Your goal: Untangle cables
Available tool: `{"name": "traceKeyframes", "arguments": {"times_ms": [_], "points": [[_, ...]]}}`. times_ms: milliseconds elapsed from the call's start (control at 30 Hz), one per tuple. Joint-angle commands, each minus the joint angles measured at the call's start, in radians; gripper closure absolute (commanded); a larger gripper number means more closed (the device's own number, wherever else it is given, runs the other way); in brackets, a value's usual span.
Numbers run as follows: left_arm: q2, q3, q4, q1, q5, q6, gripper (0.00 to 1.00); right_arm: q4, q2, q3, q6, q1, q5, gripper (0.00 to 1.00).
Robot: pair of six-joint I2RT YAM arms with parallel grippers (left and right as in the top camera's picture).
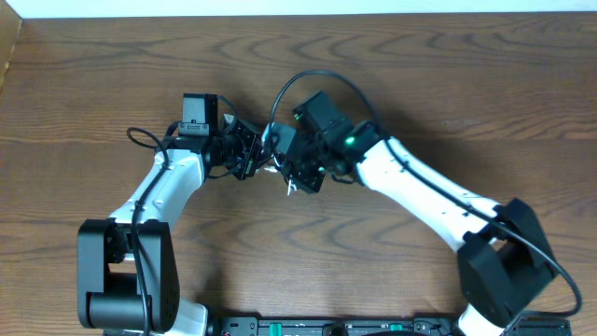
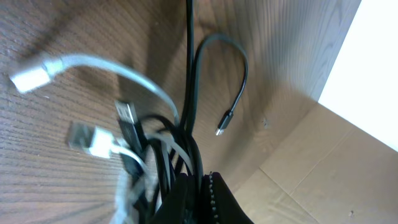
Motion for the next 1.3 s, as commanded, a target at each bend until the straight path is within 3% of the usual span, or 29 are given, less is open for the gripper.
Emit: {"name": "traceKeyframes", "arguments": {"times_ms": [0,267,467,600,767,833,1067,1267], "points": [[-0.003,-0.003,0.000,-0.002,-0.010,0.003,0.92,0.001,-0.056,-0.003,-0.005,-0.069,-0.238,0.99],[-0.003,-0.003,0.000,-0.001,-0.010,0.006,0.93,-0.016,-0.053,-0.035,-0.005,-0.182,-0.332,0.99],[-0.003,-0.003,0.000,-0.002,-0.010,0.006,0.93,-0.017,-0.053,-0.042,-0.005,-0.151,-0.341,0.99],[-0.003,-0.003,-0.002,-0.002,-0.009,0.006,0.93,0.002,-0.053,-0.042,-0.024,-0.081,-0.212,0.78],[-0.003,-0.003,-0.003,-0.002,-0.009,0.006,0.92,0.010,-0.053,-0.042,-0.024,0.009,0.050,0.69],[-0.003,-0.003,-0.003,-0.002,-0.009,0.006,0.93,0.010,-0.051,-0.042,-0.024,0.031,0.116,0.52],[-0.003,-0.003,-0.004,-0.002,-0.005,0.006,0.93,0.050,-0.022,-0.044,-0.024,0.054,0.169,0.51],[-0.003,-0.003,-0.004,-0.002,-0.005,0.006,0.93,0.069,0.021,-0.044,-0.020,0.060,0.167,0.57]]}}
